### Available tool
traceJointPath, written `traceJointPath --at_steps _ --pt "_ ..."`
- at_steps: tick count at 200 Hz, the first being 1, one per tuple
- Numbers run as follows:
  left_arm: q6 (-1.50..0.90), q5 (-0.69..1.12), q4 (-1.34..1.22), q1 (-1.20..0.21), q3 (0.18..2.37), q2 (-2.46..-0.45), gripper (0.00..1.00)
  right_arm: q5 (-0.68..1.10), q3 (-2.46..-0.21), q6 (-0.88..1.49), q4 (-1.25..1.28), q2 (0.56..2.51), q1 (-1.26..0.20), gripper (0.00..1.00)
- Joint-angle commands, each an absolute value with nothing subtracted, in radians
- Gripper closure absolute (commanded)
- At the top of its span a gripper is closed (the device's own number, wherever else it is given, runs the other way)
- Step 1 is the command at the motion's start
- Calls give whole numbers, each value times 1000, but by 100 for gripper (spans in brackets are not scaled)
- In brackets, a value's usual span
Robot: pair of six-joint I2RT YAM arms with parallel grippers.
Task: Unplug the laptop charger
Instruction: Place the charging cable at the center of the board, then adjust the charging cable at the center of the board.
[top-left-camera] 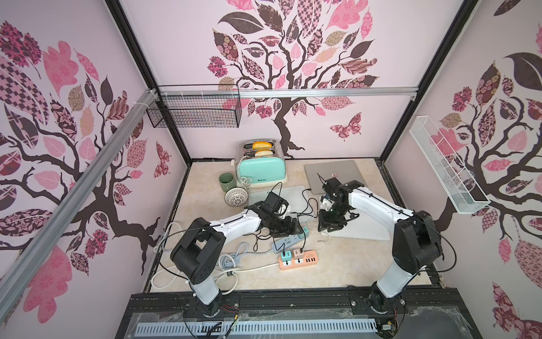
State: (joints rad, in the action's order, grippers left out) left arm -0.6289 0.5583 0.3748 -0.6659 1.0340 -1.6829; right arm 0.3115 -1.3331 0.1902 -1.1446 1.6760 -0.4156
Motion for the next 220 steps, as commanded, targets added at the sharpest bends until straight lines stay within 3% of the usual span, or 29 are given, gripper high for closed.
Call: traceJointPath --at_steps 1,63,220 --pt "-612 545 396 -656 1002 -1647 22 330 -1400 170 -1160 1662 -421 48" --pt "-629 566 379 -611 930 -1595 22 410 -1478 103 -1096 1826 -421 50" --pt "-647 530 388 -582 856 -1513 21 257 -1500 5 -1057 1991 -475 54"
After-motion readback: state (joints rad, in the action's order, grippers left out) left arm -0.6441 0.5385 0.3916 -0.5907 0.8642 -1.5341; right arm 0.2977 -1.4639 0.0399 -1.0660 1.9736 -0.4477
